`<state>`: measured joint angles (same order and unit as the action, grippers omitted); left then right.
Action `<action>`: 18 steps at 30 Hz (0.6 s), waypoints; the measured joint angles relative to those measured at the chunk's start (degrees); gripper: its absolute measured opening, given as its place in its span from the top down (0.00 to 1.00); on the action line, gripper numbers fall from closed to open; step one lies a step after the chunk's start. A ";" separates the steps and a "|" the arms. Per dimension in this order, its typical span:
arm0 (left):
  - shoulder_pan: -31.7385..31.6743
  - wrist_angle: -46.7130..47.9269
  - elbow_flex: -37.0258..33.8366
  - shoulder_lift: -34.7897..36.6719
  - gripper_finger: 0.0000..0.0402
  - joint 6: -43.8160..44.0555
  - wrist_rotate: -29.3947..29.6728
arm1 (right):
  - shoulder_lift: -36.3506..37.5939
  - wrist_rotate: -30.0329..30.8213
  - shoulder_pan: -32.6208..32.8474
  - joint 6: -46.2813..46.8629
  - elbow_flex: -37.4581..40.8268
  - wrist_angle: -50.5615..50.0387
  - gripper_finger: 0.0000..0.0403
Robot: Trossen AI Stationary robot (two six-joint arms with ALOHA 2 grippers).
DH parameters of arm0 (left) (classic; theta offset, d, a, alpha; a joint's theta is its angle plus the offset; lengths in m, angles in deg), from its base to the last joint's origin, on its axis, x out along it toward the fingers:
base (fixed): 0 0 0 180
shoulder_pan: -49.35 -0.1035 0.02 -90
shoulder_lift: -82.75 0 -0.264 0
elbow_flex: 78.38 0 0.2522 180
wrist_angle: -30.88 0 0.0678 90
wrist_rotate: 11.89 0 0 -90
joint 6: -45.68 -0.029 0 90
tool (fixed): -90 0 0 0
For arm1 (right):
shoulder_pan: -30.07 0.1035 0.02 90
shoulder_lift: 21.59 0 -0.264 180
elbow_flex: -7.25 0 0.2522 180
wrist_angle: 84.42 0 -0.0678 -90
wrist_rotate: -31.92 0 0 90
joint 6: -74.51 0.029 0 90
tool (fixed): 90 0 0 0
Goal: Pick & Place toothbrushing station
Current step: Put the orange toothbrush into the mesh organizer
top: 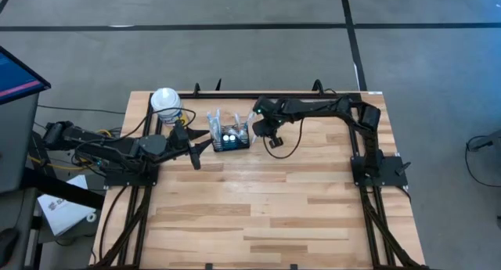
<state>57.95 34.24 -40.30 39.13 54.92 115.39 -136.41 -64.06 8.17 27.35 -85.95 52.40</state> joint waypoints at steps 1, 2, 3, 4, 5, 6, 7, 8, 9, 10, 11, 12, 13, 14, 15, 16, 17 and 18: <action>0.00 -0.07 0.00 0.00 0.59 0.00 0.00 | -0.03 0.00 0.47 0.00 0.04 -0.09 1.00; 0.00 -0.08 0.00 0.00 0.59 -0.01 0.01 | -0.03 -0.06 0.87 0.00 0.04 0.38 1.00; 0.00 -0.08 0.00 0.00 0.59 -0.01 0.02 | 0.01 -0.05 1.27 0.00 0.01 0.93 1.00; 0.00 -0.11 0.00 0.00 0.59 -0.02 0.02 | 0.01 -0.06 1.59 0.01 0.00 1.21 0.99; 0.00 -0.16 0.00 0.00 0.59 -0.02 0.00 | 0.01 -0.04 1.81 0.00 0.00 1.27 0.98; 0.00 -0.18 0.00 0.00 0.59 -0.02 0.02 | 0.01 -0.04 2.06 -0.01 0.00 1.27 0.96; 0.00 -0.19 0.00 0.00 0.59 -0.02 0.02 | 0.01 -0.05 2.14 -0.21 0.00 1.32 0.94; 0.00 -0.27 0.00 0.00 0.59 -0.02 0.09 | 0.01 -0.05 2.33 -0.70 0.00 1.39 0.92; 0.00 -0.40 0.00 0.00 0.59 -0.02 0.39 | -0.22 -0.02 2.51 -1.16 0.00 1.39 0.89; 0.00 -0.46 0.00 0.02 0.59 -0.02 0.56 | -0.74 -0.01 2.85 -1.33 0.00 1.91 0.86; -0.01 -0.49 0.00 0.00 0.59 -0.02 0.72 | -1.10 0.00 3.10 -1.38 -0.01 2.05 0.83; -0.08 -0.48 0.00 0.01 0.59 -0.02 0.76 | -1.23 0.01 3.43 -1.43 0.08 1.36 0.79; -0.12 -0.49 0.00 0.01 0.59 -0.02 0.77 | -1.25 -0.01 3.83 -1.49 0.11 1.30 0.76; -0.28 -0.49 0.00 0.02 0.59 -0.02 0.76 | -1.56 -0.05 4.27 -1.61 -0.06 2.11 0.73; -0.44 -0.49 0.00 0.00 0.59 -0.02 0.76 | -1.88 -0.05 4.59 -2.28 -0.17 2.70 0.70; -0.50 -0.49 0.00 0.01 0.59 -0.02 0.76 | -2.22 0.09 4.88 -2.81 -0.11 2.37 0.67; -0.53 -0.49 0.00 0.02 0.59 -0.02 0.76 | -2.60 0.33 5.23 -2.97 0.08 1.98 0.64; -0.55 -0.49 0.00 0.00 0.59 -0.02 0.76 | -2.91 0.94 5.55 -2.97 0.09 2.66 0.62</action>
<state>57.40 33.74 -40.30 39.13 54.90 116.15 -139.33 -63.12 13.72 24.38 -85.86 55.06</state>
